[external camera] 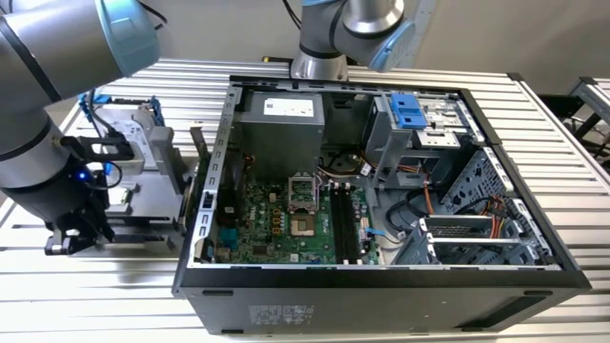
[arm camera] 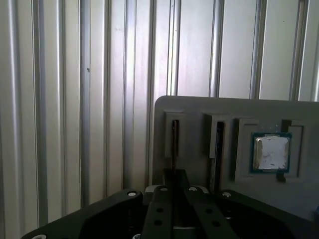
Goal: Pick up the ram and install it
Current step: 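Pick up the ram and move it above insertion slot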
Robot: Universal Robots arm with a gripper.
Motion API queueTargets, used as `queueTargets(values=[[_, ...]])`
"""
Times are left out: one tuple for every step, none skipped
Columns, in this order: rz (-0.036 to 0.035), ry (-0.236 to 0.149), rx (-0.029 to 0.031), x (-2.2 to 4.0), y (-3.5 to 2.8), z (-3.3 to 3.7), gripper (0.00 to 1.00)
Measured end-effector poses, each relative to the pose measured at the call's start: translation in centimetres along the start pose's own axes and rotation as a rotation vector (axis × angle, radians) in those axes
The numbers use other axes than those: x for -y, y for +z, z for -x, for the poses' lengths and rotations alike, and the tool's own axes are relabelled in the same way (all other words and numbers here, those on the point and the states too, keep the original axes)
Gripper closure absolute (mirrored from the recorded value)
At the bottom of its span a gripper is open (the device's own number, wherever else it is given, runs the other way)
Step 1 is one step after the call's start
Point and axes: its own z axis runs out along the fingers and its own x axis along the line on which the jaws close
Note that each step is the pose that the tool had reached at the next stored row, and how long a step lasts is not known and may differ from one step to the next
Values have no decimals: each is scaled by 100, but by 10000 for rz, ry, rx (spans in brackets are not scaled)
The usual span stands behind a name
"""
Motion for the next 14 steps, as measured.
queueTargets(values=[[-1,0,1,0,-19,1,100],[-1,0,1,0,-39,2,100],[0,0,0,0,-62,3,100],[1,0,0,0,-84,4,100],[-1,0,0,0,-102,5,100],[-1,0,1,0,-121,6,100],[0,0,1,0,-138,7,100],[0,0,1,0,-154,8,100],[0,-1,1,1,-168,9,100],[-1,-2,0,1,-185,10,100],[0,-1,0,1,-200,11,100],[-1,-1,0,1,-213,12,100],[-1,0,0,0,-228,13,100],[-1,0,0,0,-243,14,100]])
